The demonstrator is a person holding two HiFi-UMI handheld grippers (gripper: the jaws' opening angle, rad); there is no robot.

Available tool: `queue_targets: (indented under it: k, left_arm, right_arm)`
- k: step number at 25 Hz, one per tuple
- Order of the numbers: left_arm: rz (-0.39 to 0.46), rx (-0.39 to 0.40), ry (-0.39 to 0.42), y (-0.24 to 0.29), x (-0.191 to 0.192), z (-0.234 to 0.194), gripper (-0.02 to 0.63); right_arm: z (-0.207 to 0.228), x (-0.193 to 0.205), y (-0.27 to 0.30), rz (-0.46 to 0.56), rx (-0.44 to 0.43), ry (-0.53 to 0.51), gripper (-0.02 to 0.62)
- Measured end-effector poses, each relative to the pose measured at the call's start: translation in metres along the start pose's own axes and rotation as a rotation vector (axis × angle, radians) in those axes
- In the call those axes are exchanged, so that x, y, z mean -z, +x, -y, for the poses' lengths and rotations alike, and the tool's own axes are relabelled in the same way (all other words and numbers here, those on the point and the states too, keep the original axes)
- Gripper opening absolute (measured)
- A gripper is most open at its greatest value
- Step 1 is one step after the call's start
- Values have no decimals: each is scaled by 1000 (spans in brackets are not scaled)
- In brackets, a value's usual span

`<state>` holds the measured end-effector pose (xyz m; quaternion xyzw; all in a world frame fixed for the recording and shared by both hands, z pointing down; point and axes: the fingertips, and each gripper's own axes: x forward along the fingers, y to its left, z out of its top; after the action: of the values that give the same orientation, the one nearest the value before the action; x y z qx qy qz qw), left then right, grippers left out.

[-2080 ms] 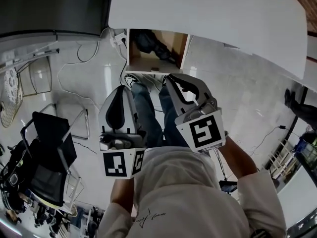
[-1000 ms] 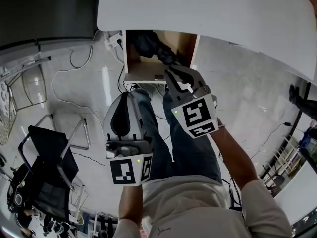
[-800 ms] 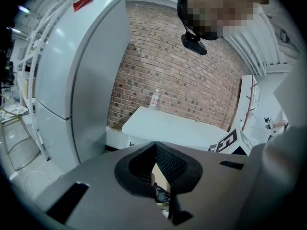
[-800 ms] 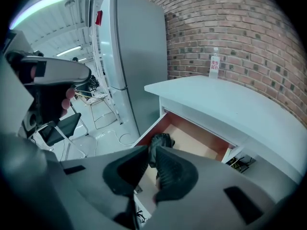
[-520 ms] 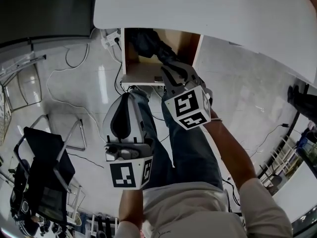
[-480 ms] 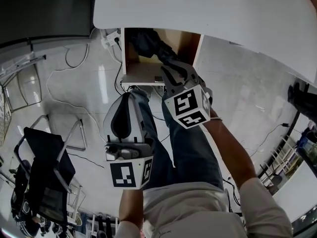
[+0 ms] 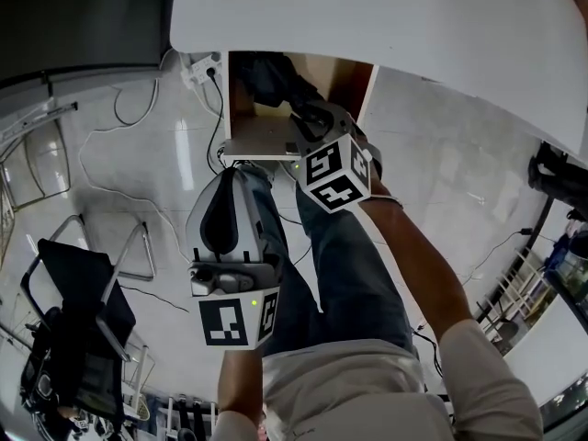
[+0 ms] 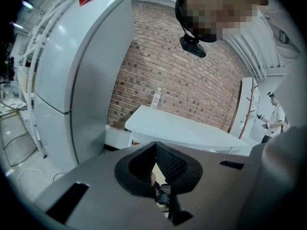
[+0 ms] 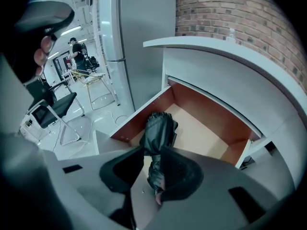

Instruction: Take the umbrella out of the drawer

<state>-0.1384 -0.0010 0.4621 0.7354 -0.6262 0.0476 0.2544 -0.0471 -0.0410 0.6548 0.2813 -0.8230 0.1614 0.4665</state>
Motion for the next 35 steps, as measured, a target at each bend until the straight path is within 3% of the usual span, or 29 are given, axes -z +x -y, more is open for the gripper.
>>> queue_targets:
  k: [18, 23, 35]
  left_arm:
    - [2, 7, -28, 8, -7, -13, 15]
    - [-10, 12, -32, 9, -4, -15, 15]
    - [-19, 16, -48, 14, 1, -18, 15]
  right_arm:
    - [11, 27, 62, -140, 1, -55, 207]
    - [13, 33, 75, -171, -1, -57, 279]
    - [24, 45, 98, -200, 17, -73, 313]
